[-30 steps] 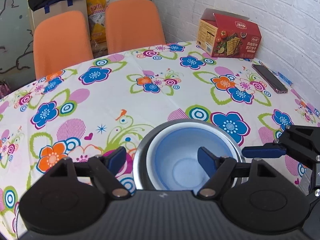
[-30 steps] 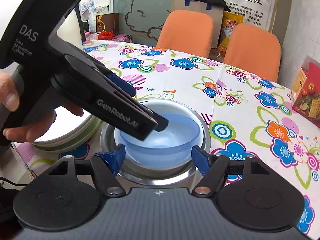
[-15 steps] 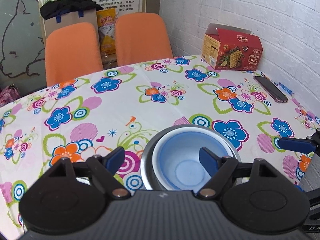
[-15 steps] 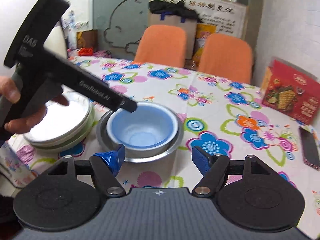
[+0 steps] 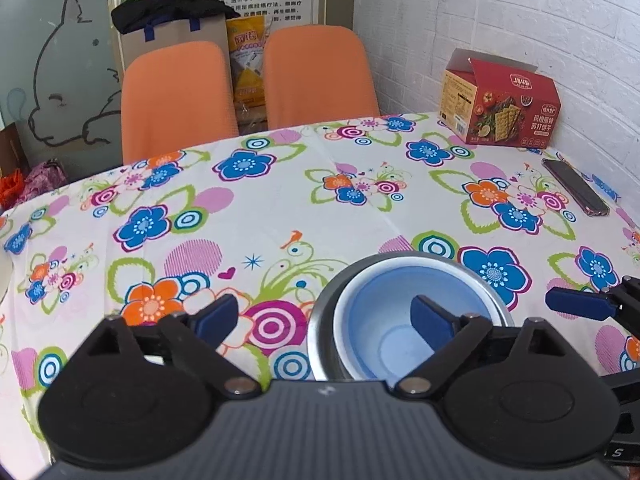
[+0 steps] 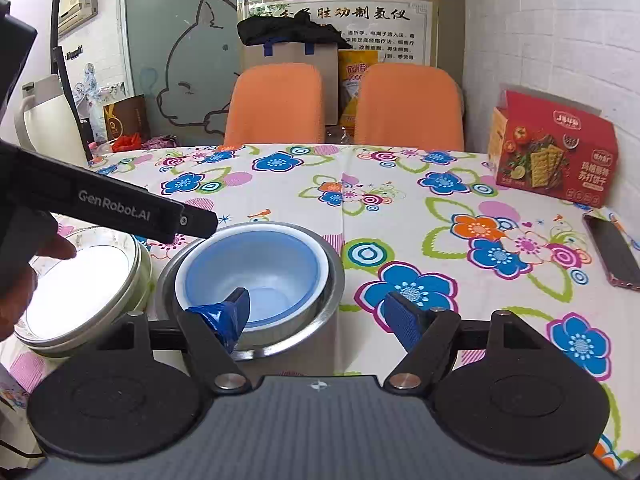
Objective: Organize plates and bowls
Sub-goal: 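Grip the rim of the nested bowls with the left tool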
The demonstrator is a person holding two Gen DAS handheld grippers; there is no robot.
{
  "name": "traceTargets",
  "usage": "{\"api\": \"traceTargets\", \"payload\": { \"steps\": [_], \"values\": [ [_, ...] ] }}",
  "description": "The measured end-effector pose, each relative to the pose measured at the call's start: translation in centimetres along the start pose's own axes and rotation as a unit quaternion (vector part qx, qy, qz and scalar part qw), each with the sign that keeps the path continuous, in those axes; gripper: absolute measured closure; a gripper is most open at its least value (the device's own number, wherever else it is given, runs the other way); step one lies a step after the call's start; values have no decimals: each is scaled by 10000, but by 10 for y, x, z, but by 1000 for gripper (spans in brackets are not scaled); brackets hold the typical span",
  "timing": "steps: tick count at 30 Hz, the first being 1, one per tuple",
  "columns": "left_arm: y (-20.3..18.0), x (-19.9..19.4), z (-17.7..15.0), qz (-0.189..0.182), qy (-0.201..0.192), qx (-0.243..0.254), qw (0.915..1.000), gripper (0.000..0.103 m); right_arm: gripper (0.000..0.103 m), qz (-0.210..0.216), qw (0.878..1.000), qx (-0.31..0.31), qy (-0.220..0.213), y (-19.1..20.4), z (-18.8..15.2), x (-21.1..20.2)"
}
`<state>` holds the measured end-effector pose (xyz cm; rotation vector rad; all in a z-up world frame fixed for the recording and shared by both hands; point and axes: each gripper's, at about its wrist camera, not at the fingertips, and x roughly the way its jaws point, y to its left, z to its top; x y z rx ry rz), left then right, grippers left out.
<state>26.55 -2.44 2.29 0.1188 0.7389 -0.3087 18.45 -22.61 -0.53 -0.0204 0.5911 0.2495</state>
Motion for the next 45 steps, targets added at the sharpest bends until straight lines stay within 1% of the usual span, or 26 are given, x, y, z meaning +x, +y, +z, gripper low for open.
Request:
{"api": "traceTargets", "payload": {
  "steps": [2,4,10,15,18,27,32,38,42,43,45],
  "values": [
    [2,5,1,-46,84,109,9999,10,42,10,10000,17,49,-1,1,5],
    [8,9,4,-202,176,169,9995,10,42,13,10000,31,89,-3,2,10],
    [26,27,13,-893,568,250,9941,10,42,82,9996,20,275,-3,7,31],
    [26,44,17,-980,779,479,9910,10,42,118,9989,37,452,-3,8,47],
    [24,51,17,-1200,916,606,9867,10,42,121,9983,48,566,-2,8,55],
    [18,72,11,-1178,1180,727,9833,10,41,144,9964,150,827,2,4,71],
    [14,78,6,-1040,1195,853,9837,10,38,149,9964,270,790,5,2,72],
    [20,86,5,-1154,1393,651,9813,10,37,-38,9973,412,611,10,-3,70],
    [21,87,6,-1179,1449,658,9802,11,36,-43,9965,378,747,10,2,73],
    [21,87,6,-1164,1448,662,9804,11,34,-14,9962,363,787,10,3,73],
    [21,86,6,-1150,1440,645,9808,11,34,34,9961,315,830,10,4,75]
  ]
}}
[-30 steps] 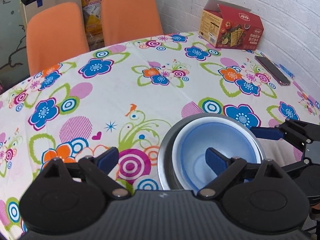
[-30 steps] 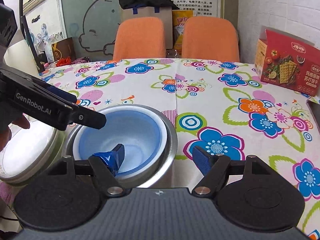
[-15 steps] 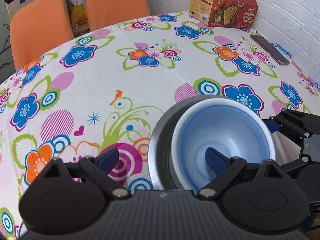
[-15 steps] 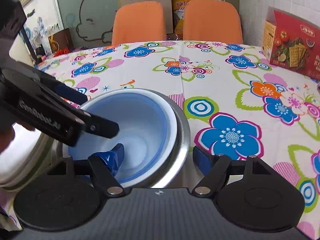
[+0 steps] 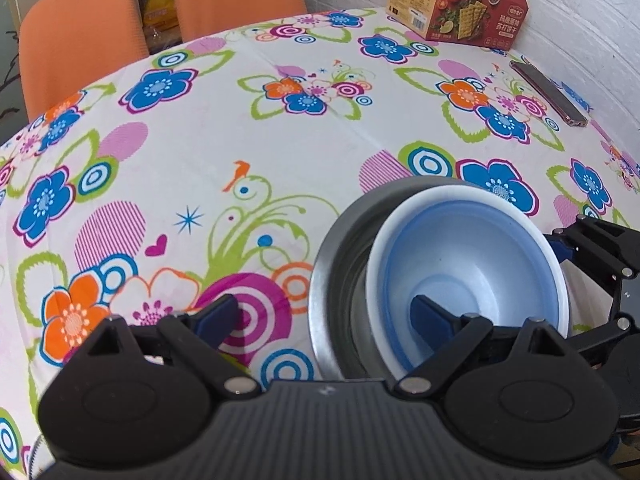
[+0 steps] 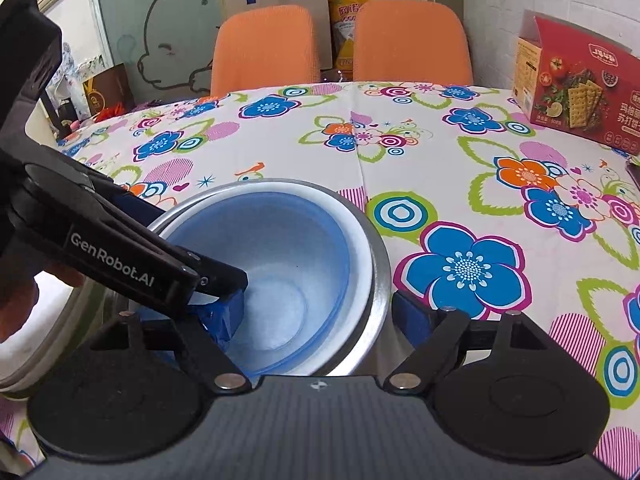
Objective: Organize plates and bowls
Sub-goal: 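Grip the rim of the nested bowls with the left tool, then lift the nested bowls with the left tool onto the plate stack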
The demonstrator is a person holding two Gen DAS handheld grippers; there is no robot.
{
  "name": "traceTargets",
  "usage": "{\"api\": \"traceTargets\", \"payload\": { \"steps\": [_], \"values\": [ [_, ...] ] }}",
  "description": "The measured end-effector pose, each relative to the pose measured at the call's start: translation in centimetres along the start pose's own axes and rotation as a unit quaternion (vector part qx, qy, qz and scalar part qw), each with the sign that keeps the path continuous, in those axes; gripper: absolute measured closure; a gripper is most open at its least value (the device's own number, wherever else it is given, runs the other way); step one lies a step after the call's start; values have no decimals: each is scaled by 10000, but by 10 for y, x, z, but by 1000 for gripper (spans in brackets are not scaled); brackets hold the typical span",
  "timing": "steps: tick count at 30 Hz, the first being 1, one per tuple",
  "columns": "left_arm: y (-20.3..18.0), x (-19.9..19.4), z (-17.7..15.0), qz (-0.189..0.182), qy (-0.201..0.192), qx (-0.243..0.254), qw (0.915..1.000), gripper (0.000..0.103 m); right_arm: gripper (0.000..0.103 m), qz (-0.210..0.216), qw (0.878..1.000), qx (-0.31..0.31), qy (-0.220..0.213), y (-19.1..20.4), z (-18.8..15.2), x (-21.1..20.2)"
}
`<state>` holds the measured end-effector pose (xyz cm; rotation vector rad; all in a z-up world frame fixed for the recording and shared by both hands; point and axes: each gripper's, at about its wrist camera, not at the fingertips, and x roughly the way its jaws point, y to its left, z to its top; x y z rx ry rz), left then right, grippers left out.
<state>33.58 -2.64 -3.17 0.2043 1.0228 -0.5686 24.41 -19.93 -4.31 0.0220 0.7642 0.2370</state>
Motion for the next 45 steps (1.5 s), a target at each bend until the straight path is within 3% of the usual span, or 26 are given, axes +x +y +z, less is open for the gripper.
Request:
{"api": "traceTargets", "payload": {
  "steps": [9,15,25,27,29,32,35,38,45],
  "values": [
    [0,-1,-2,-5,-87,39,10000,11,34,60,10000,-65,2,0,0,1],
    [-1,-1,-2,11,-45,67,10000,11,46,160,9995,-166,-212,5,-6,-7],
    [-1,-1,-2,66,-65,-38,9999,12,46,220,9996,1,-166,1,-6,-5],
    [-3,-3,-3,12,-126,-58,9999,20,48,195,9997,2,-138,3,-5,-5],
    [-11,-8,-2,-215,-168,15,9996,56,50,178,9997,-14,-138,5,-5,-6],
    [-15,-7,1,-164,-103,-36,9998,56,58,445,9989,129,-119,4,-5,-6],
    [-17,-11,8,-201,-47,-220,9995,57,63,450,9987,207,-149,-1,-5,-8],
    [-31,-31,25,-225,-362,-130,9990,57,64,413,9985,268,-229,-5,0,-17],
    [-59,-105,67,-202,-1062,15,9941,57,63,-43,9949,-68,-1007,-14,39,-75]
  ]
}}
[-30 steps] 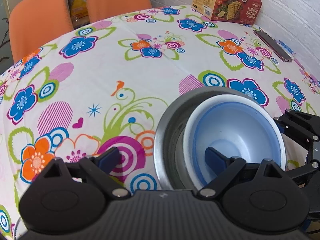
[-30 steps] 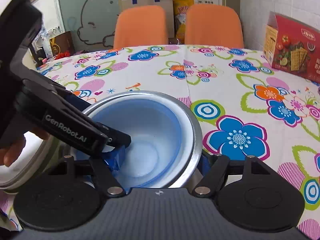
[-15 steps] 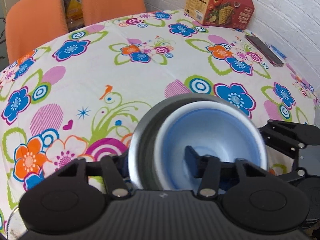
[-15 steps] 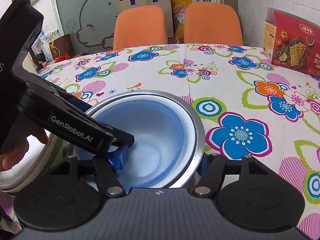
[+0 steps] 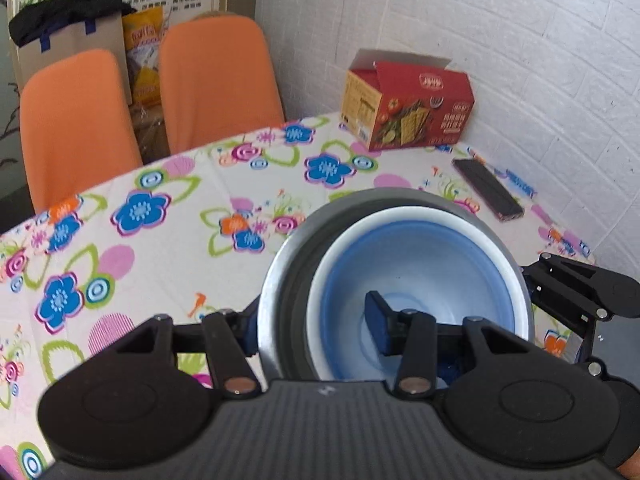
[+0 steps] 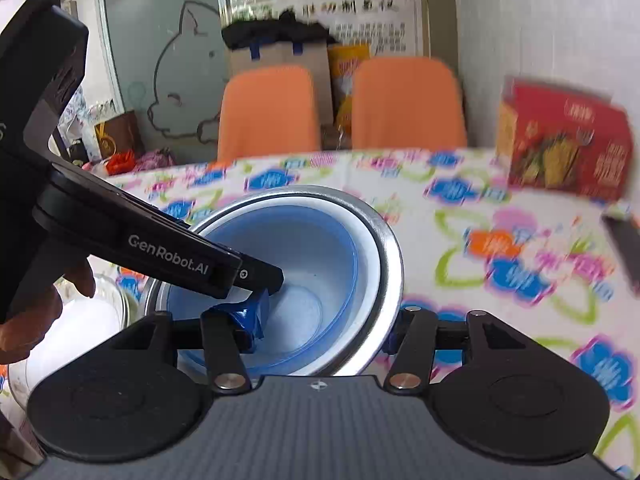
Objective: Organize plates and bowls
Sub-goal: 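Lift the nested bowls with the left tool onto the plate stack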
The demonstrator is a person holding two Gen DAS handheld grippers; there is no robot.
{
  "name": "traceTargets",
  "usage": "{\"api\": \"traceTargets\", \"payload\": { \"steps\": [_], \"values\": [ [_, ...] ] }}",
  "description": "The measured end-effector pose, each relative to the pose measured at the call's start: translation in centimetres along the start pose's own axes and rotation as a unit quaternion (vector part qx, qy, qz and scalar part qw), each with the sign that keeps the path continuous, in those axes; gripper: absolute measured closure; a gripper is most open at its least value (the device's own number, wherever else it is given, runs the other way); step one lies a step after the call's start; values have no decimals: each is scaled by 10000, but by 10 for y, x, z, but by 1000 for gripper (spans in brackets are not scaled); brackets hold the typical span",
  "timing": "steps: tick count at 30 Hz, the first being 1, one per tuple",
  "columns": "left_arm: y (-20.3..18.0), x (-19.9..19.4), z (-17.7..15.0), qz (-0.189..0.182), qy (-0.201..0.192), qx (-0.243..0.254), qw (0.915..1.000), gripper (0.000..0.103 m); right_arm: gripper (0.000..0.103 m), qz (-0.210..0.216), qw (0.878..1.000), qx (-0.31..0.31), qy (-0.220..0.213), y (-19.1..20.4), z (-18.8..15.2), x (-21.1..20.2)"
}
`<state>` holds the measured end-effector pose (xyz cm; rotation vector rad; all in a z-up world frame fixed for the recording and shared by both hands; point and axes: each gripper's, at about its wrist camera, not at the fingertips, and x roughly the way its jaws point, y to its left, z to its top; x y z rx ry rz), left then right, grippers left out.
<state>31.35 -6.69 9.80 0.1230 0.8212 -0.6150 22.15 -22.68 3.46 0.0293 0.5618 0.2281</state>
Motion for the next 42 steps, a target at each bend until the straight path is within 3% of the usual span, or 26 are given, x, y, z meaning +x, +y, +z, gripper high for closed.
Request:
{"api": "traceTargets", "payload": {
  "steps": [4,7,11,14,18,23,29,35,42],
  "values": [
    [3,-51,33,284,-393,-27,9988,57,60,-13,9981,-429,-436,6,42,-26],
    [15,-86,33,624,-585,-94,9963,57,60,211,9952,-622,-720,16,73,-38],
    [42,-113,6,1222,-575,-354,9902,58,60,677,9901,-883,-857,46,91,-38],
    [74,-129,-23,1672,-423,-714,9824,57,60,1081,9864,-1043,-670,79,91,-23],
    [112,-140,-67,1936,-152,-1213,9734,57,59,1756,9767,-1177,-369,127,84,-2],
    [139,-132,-120,1835,92,-1637,9693,57,59,2211,9651,-1396,126,170,58,18],
    [142,-97,-164,1490,465,-1816,9709,57,59,2143,9638,-1418,710,182,16,30],
    [144,-71,-178,1343,581,-1832,9721,58,58,1958,9661,-1263,1114,179,-15,45],
    [145,-60,-179,1400,480,-1693,9744,57,58,1888,9671,-1117,1289,175,-26,62]
  ]
}}
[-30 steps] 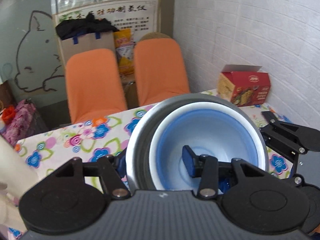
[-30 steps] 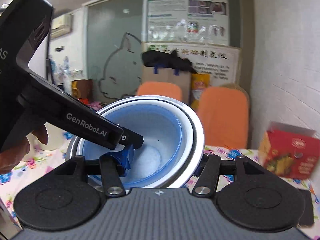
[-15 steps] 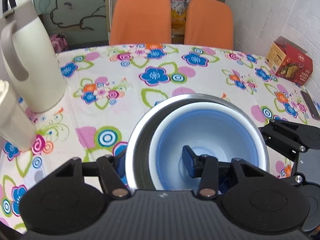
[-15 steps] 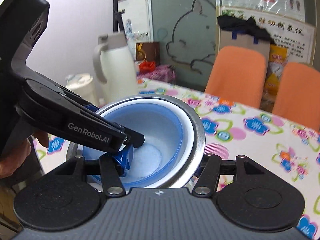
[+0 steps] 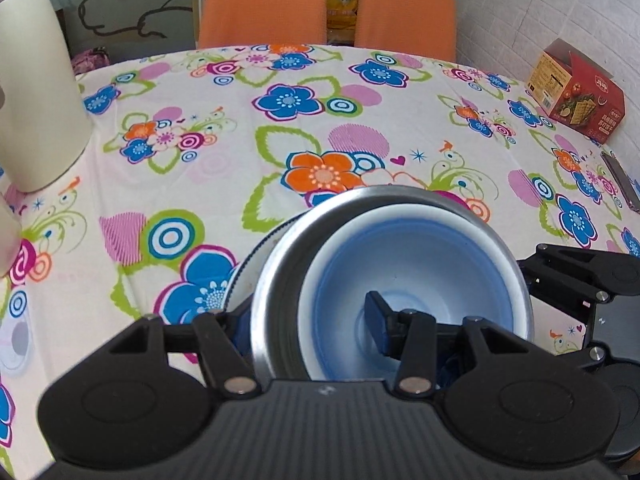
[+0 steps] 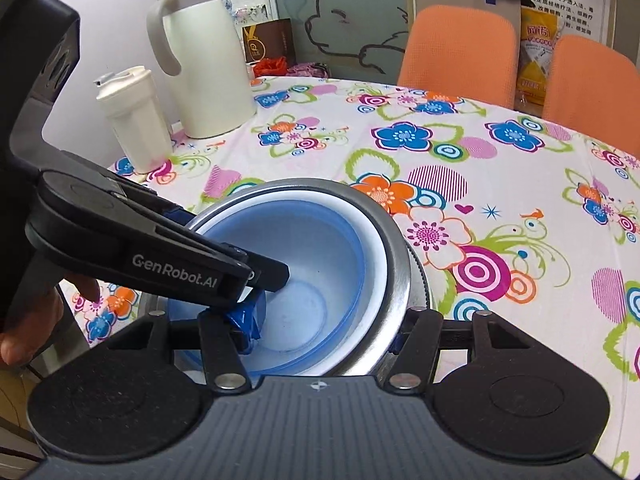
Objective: Organize plates and bowls
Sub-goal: 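Lift the nested bowls with the left tool onto the plate stack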
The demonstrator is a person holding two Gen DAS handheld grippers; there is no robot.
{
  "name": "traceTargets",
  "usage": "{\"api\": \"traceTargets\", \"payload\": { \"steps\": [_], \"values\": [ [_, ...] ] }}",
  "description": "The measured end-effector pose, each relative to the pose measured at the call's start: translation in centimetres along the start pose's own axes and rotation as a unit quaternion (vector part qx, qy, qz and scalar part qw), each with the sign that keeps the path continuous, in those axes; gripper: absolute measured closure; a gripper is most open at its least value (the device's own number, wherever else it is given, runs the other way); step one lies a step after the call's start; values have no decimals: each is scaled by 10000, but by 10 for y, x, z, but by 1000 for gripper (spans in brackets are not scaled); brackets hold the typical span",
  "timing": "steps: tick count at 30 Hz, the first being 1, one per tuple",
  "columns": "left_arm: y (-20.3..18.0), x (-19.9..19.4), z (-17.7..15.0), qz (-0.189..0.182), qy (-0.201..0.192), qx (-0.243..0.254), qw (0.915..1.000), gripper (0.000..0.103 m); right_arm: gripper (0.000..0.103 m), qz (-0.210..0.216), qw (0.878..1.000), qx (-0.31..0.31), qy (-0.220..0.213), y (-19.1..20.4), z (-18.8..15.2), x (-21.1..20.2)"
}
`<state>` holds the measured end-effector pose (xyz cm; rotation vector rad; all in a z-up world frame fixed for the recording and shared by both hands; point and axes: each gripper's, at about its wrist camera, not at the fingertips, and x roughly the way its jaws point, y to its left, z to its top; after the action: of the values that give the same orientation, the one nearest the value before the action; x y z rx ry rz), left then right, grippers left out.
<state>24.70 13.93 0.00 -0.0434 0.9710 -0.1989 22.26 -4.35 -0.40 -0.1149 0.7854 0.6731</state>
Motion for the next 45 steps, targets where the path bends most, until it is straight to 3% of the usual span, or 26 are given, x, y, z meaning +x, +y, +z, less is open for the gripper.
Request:
{"api": "traceTargets", "payload": {
  "steps": [4,8,10,21,28,33,36,39,42,43,45],
  "values": [
    [-3,2,-1,-3,-77,102,9999,51,57,43,10000,38,13,-5,0,3],
    [-3,3,-1,-106,-145,51,9998,32,57,135,9999,38,25,-7,-2,4],
    [-3,1,-2,-123,-209,10,9997,27,58,190,9998,22,41,-8,-2,4],
    [-3,-21,-4,19,-519,141,9986,26,57,251,9990,351,78,-19,0,-5],
    [-3,-42,-4,136,-836,-104,9964,26,56,198,9967,783,-129,-29,2,-21],
    [-10,-57,-7,246,-1091,-152,9936,25,55,-314,9944,815,-586,-34,0,-40],
    [-19,-63,-10,251,-1299,-210,9910,25,55,-363,9889,1105,-922,-46,-3,-58],
    [-25,-70,-18,268,-1705,-497,9837,25,54,-455,9823,1305,-1267,-53,-9,-73],
    [-34,-78,-31,367,-2167,-1075,9696,25,54,-595,9722,1499,-1699,-57,-22,-82],
    [-37,-79,-36,409,-2220,-1249,9661,25,54,-640,9668,1623,-1867,-60,-28,-82],
    [-45,-78,-41,541,-2134,-1270,9672,25,54,-689,9605,1820,-1991,-64,-38,-79]
  ]
}}
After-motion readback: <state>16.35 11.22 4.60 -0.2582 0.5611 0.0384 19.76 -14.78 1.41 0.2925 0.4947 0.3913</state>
